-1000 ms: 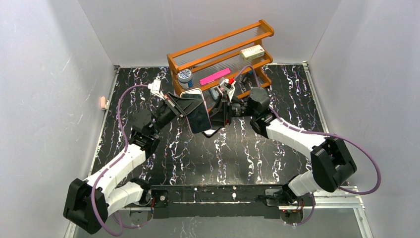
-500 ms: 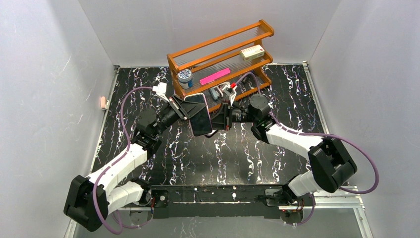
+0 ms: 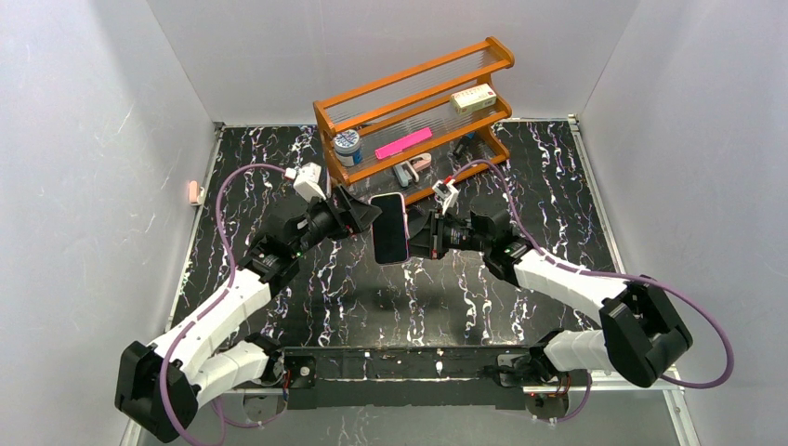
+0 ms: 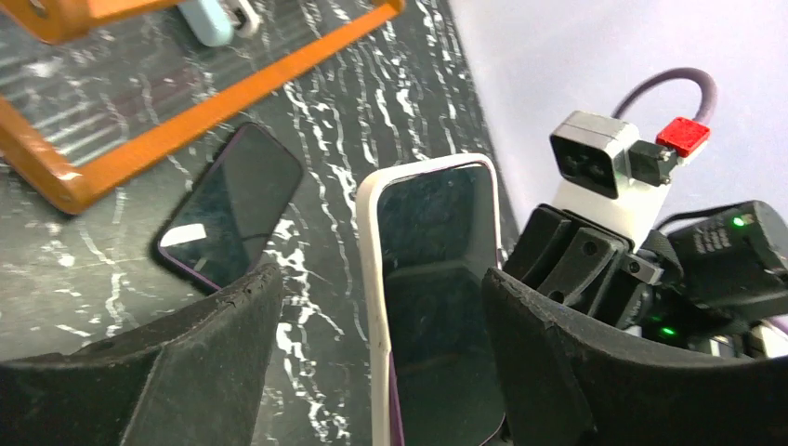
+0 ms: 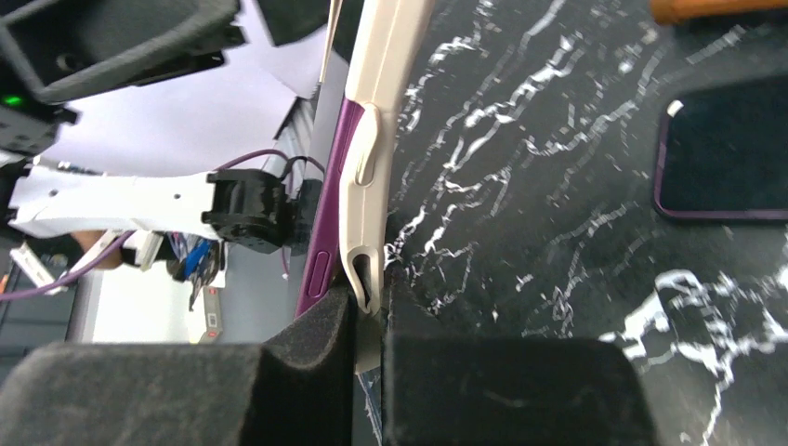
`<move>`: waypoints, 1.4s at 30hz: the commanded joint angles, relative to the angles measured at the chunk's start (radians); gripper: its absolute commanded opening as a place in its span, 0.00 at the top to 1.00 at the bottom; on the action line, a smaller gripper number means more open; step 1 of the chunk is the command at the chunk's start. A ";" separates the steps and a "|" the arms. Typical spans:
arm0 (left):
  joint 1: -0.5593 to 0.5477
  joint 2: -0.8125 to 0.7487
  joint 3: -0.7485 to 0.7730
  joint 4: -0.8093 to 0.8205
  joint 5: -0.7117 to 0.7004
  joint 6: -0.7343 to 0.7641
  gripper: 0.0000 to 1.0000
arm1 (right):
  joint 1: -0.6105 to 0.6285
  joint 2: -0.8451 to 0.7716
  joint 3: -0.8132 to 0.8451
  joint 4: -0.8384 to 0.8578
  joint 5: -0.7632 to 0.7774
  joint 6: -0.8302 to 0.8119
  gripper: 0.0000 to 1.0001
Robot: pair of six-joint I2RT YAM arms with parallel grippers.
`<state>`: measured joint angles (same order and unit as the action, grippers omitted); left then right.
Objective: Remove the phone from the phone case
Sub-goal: Remove the phone case from the phone.
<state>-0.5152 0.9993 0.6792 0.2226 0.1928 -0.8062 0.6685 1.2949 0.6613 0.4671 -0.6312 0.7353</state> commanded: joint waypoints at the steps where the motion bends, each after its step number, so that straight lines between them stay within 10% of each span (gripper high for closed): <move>1: -0.028 -0.041 0.065 -0.161 -0.136 0.152 0.23 | 0.001 -0.083 -0.001 -0.105 0.147 0.012 0.99; 23: -0.610 0.250 0.313 -0.376 -0.749 0.523 0.29 | 0.008 -0.086 0.032 -0.304 0.293 0.125 0.99; 42: -0.702 0.456 0.437 -0.507 -0.971 0.545 0.34 | 0.013 -0.109 0.033 -0.315 0.310 0.119 0.99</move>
<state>-1.2030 1.4364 1.0706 -0.2111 -0.6891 -0.2680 0.6765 1.2346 0.6552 0.0723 -0.3153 0.8455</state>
